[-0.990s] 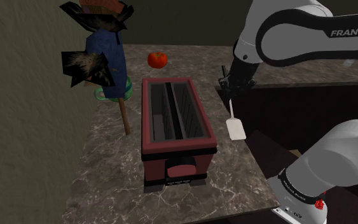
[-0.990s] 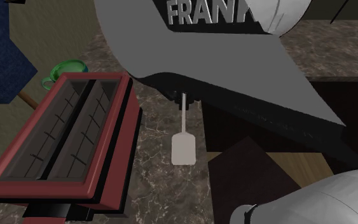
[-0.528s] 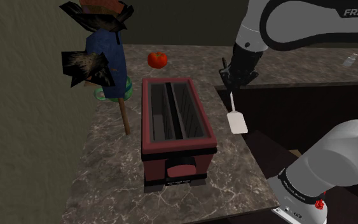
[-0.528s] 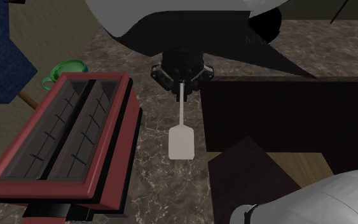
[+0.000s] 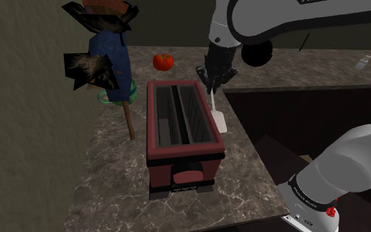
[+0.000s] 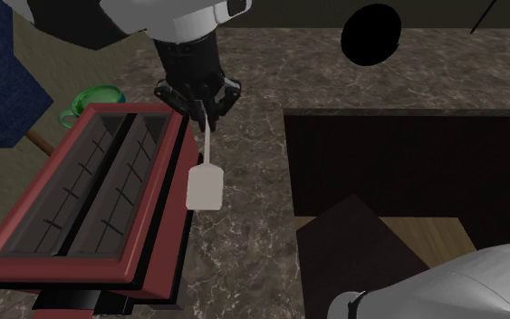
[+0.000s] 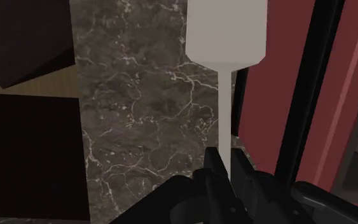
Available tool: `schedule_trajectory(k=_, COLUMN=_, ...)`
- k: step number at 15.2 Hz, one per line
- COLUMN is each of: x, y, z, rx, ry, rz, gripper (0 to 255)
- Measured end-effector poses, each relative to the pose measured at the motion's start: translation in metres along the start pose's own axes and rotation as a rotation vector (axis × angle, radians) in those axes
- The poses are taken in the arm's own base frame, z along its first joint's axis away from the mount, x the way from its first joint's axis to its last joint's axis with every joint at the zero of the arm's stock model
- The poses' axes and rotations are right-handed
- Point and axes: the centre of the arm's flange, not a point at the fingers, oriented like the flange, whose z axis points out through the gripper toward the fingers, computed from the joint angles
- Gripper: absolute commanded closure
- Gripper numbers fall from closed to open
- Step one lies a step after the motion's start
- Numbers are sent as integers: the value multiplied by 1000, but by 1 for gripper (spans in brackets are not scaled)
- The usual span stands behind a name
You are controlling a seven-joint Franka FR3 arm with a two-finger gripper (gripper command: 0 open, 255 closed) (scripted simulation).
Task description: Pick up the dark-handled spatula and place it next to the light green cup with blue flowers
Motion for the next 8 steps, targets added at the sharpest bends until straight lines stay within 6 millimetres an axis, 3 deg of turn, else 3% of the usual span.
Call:
schedule_trajectory(k=3, x=12, y=-39, z=-3, rx=4, ry=9, rz=4, gripper=255)
schedule_trajectory(k=8, x=32, y=-95, z=-34, rx=36, ry=68, rz=13, gripper=255)
